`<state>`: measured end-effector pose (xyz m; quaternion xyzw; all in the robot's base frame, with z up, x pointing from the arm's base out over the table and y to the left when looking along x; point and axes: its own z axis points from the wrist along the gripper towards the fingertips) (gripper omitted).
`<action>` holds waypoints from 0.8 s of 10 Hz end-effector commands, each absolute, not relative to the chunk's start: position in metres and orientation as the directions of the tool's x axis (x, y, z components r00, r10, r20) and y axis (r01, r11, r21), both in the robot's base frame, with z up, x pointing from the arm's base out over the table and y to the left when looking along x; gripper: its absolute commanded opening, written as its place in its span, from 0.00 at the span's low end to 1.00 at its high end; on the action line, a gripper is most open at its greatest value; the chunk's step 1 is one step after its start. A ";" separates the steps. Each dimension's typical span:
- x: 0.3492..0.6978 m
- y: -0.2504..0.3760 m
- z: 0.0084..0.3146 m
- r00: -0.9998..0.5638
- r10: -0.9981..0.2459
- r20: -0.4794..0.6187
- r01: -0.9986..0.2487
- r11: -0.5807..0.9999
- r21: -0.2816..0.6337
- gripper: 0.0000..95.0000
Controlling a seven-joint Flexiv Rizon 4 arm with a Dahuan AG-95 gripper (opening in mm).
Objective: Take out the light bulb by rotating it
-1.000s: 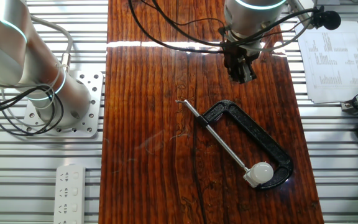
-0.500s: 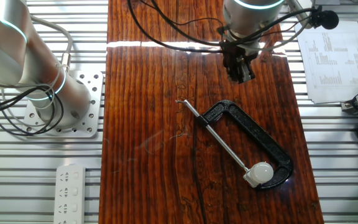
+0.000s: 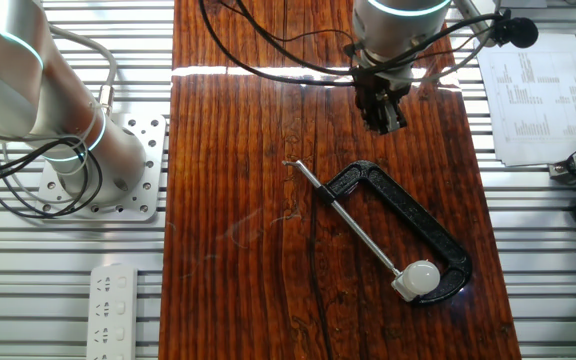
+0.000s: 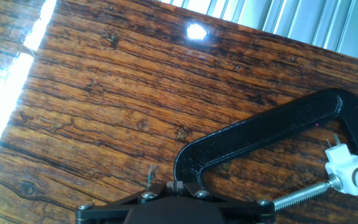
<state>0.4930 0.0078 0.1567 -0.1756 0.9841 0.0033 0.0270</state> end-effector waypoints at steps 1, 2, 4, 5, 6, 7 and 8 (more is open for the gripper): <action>0.494 0.012 0.154 -0.938 -0.342 -0.053 -0.342 0.940 -0.005 0.00; 0.494 0.013 0.153 -0.939 -0.339 -0.053 -0.339 0.941 -0.005 0.00; 0.494 0.013 0.152 -0.940 -0.337 -0.052 -0.337 0.942 -0.007 0.00; 0.494 0.013 0.152 -0.940 -0.336 -0.052 -0.336 0.942 -0.008 0.00; 0.494 0.013 0.152 -0.940 -0.336 -0.053 -0.336 0.942 -0.008 0.00; 0.494 0.013 0.152 -0.941 -0.335 -0.053 -0.335 0.942 -0.007 0.00; 0.494 0.013 0.152 -0.941 -0.335 -0.053 -0.336 0.942 -0.007 0.00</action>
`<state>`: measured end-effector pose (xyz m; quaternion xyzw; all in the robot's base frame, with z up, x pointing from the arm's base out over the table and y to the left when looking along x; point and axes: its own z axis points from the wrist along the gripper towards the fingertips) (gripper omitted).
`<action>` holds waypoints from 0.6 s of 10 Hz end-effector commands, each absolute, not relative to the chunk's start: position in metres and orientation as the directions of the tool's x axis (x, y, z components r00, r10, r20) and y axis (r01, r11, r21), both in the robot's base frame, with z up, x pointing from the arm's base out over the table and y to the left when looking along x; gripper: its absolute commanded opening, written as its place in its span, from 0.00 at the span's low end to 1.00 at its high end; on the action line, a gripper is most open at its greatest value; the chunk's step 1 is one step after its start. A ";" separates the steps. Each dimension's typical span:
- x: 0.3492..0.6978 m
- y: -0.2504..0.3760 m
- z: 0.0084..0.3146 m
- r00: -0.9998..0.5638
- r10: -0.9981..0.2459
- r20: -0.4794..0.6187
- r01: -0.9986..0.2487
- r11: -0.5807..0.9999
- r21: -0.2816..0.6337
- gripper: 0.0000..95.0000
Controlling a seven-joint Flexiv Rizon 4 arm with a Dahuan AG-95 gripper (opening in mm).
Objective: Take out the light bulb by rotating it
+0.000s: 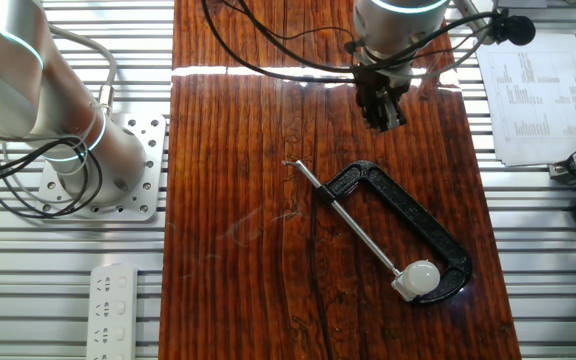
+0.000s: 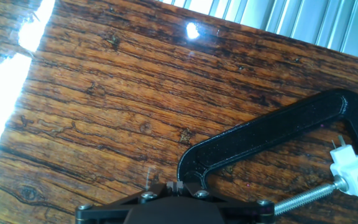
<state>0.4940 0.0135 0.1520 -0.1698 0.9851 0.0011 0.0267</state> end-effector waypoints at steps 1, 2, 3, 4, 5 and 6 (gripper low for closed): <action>0.494 0.013 0.152 -0.941 -0.334 -0.051 -0.334 0.943 -0.006 0.00; 0.494 0.013 0.152 -0.940 -0.338 -0.051 -0.338 0.941 -0.006 0.00; 0.494 0.013 0.152 -0.939 -0.341 -0.050 -0.341 0.940 -0.007 0.00; 0.494 0.013 0.152 -0.939 -0.341 -0.049 -0.341 0.940 -0.007 0.00; 0.494 0.013 0.152 -0.937 -0.346 -0.049 -0.346 0.938 -0.008 0.00; 0.494 0.013 0.152 -0.934 -0.354 -0.043 -0.354 0.935 -0.010 0.00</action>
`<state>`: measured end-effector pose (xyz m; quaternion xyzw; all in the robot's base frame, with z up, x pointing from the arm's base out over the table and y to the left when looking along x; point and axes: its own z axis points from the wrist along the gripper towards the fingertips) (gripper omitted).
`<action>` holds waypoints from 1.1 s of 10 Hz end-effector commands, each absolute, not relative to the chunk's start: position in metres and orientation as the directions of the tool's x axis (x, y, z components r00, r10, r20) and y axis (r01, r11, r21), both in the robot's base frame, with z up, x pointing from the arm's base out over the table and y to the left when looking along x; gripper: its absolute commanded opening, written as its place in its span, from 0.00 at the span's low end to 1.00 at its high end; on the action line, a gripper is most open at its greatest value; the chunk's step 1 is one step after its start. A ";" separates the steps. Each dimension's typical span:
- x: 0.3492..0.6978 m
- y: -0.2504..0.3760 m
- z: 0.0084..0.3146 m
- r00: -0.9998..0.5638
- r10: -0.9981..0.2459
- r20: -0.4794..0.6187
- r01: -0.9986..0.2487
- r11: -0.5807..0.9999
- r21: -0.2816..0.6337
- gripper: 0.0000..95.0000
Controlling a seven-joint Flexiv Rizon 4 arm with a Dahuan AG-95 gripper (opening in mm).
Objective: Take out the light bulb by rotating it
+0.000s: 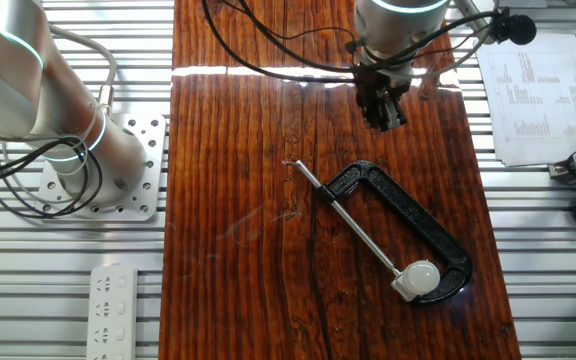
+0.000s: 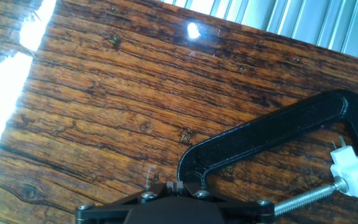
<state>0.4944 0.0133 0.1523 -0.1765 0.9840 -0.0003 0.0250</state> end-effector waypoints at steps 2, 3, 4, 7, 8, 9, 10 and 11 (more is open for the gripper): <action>0.494 0.013 0.152 -0.938 -0.347 -0.028 -0.347 0.938 -0.011 0.00; 0.494 0.013 0.152 -0.940 -0.339 -0.026 -0.339 0.941 -0.009 0.00; 0.494 0.013 0.152 -0.942 -0.333 -0.025 -0.333 0.943 -0.008 0.00; 0.494 0.013 0.152 -0.949 -0.315 -0.019 -0.315 0.949 -0.005 0.00; 0.494 0.013 0.152 -0.952 -0.306 -0.021 -0.306 0.952 -0.003 0.00; 0.494 0.013 0.152 -0.954 -0.299 -0.022 -0.299 0.954 -0.002 0.00; 0.494 0.013 0.152 -0.955 -0.296 -0.022 -0.296 0.955 -0.002 0.00; 0.494 0.013 0.152 -0.955 -0.295 -0.021 -0.295 0.956 -0.002 0.00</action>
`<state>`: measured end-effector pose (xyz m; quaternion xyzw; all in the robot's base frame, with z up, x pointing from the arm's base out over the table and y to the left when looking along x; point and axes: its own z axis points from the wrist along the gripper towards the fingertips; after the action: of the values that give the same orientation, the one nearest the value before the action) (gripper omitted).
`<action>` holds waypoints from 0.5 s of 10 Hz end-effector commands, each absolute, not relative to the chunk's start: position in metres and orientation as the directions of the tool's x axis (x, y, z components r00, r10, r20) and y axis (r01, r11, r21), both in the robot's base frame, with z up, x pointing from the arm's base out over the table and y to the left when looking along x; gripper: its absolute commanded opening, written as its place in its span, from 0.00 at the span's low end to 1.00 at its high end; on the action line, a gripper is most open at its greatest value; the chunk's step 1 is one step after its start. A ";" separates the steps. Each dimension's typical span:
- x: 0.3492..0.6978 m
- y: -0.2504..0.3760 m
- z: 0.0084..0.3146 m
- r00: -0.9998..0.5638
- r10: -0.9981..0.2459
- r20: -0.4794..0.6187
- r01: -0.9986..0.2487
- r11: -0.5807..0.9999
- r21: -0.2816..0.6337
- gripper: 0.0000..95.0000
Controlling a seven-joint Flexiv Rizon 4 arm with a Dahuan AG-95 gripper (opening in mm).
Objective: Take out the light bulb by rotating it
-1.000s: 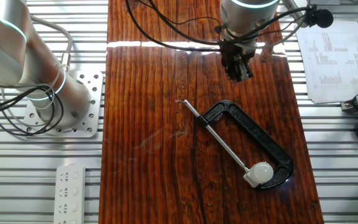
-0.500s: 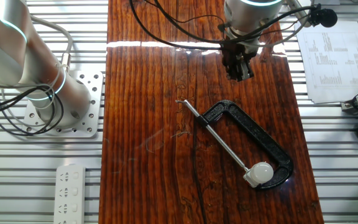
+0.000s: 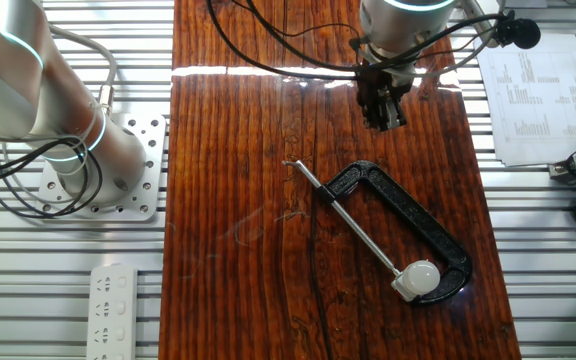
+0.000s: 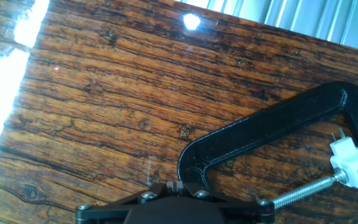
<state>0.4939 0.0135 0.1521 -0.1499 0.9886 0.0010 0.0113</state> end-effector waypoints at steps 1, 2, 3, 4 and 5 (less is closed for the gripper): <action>0.494 0.013 0.152 -0.955 -0.297 -0.021 -0.297 0.955 -0.002 0.00; 0.494 0.013 0.152 -0.953 -0.301 -0.021 -0.301 0.953 -0.002 0.00; 0.494 0.013 0.152 -0.953 -0.301 -0.020 -0.301 0.954 -0.002 0.00; 0.494 0.013 0.152 -0.953 -0.301 -0.019 -0.301 0.954 -0.002 0.00; 0.494 0.013 0.152 -0.954 -0.299 -0.015 -0.299 0.954 -0.001 0.00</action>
<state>0.4933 0.0130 0.1517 -0.1513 0.9885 0.0002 0.0071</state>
